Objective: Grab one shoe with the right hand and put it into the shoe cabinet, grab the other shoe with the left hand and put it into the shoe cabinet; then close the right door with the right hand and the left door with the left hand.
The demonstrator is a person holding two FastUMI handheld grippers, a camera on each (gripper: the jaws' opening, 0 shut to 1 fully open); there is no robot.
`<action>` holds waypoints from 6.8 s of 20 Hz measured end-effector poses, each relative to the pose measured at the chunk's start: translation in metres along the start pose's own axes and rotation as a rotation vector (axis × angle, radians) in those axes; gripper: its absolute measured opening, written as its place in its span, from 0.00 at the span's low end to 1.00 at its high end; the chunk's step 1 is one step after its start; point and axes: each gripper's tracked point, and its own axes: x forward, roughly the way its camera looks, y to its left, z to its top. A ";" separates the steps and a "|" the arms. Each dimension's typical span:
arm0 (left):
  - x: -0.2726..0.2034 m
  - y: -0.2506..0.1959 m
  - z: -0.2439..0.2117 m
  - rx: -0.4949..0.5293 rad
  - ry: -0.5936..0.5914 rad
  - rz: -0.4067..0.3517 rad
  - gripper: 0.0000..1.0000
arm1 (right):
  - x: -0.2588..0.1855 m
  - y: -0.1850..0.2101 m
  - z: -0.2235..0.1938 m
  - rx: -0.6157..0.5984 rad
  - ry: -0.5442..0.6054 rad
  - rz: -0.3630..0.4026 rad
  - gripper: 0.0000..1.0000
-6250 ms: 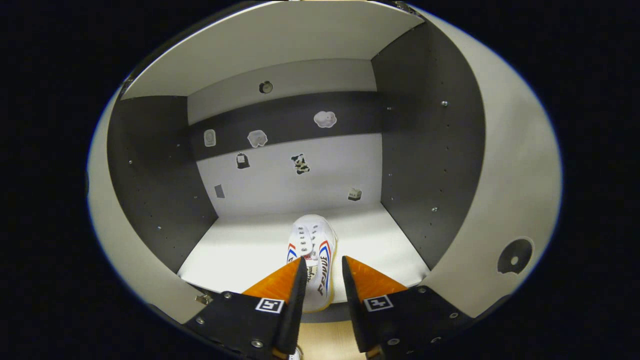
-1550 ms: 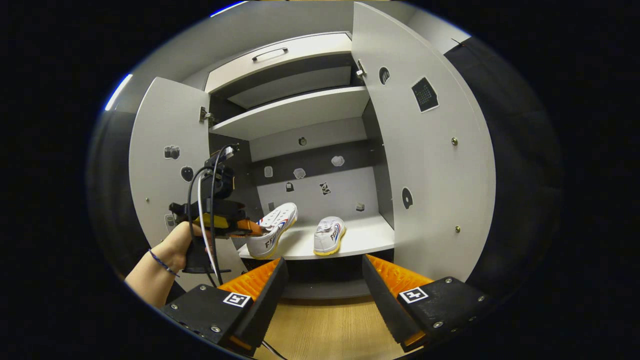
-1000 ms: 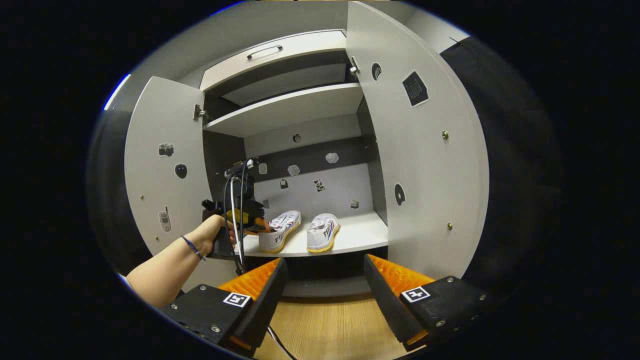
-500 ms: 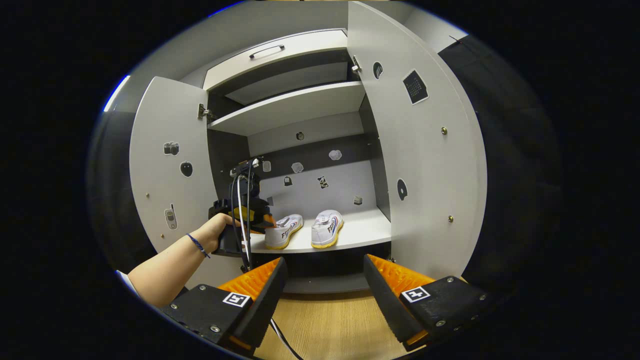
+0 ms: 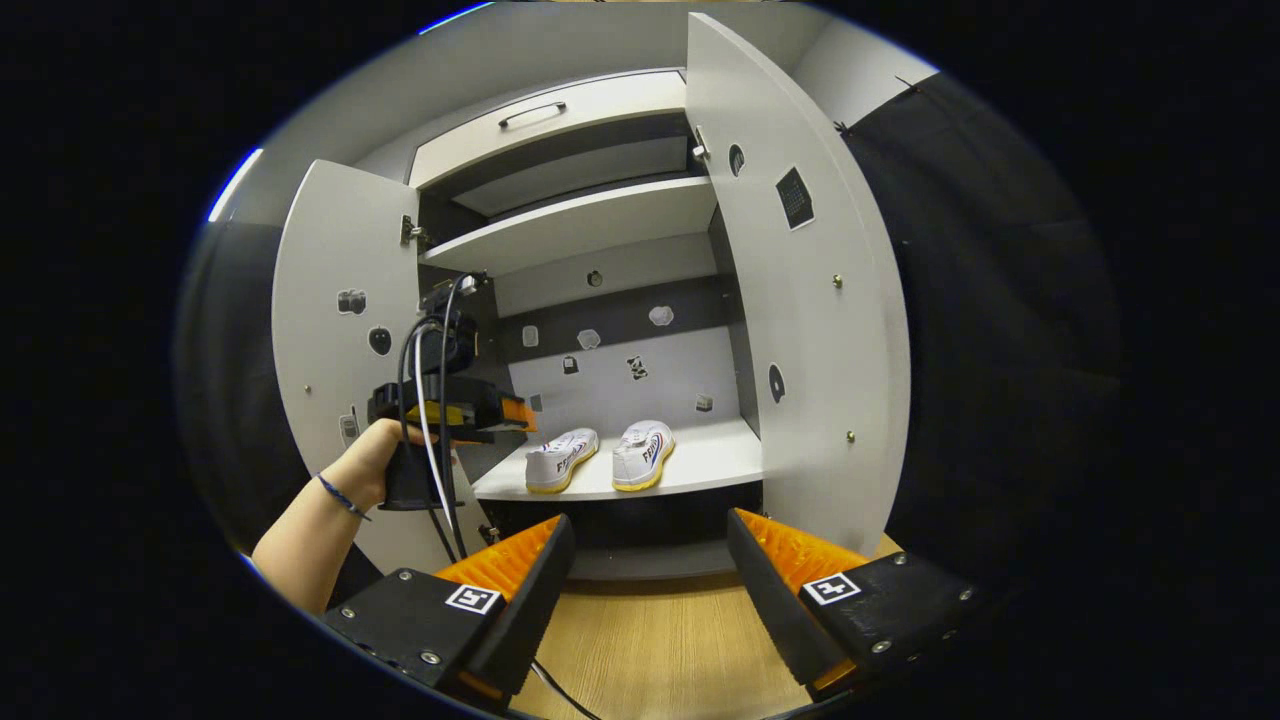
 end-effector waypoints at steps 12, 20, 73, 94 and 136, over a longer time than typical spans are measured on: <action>-0.192 -0.008 0.055 0.085 -0.356 -0.014 0.96 | -0.041 -0.127 0.012 -0.055 -0.049 -0.236 0.94; -0.275 0.019 0.037 0.066 -0.419 0.002 0.94 | -0.018 -0.210 0.000 -0.085 -0.044 -0.345 0.94; -0.379 0.165 0.016 0.034 -0.500 0.210 0.96 | 0.165 -0.009 -0.035 -0.069 -0.002 0.042 0.92; -0.244 0.222 -0.102 0.023 -0.308 0.140 0.96 | 0.195 0.012 -0.028 -0.125 0.036 -0.105 0.91; -0.084 0.015 -0.133 0.035 -0.163 -0.193 0.97 | -0.009 -0.096 0.046 -0.085 -0.088 -0.221 0.92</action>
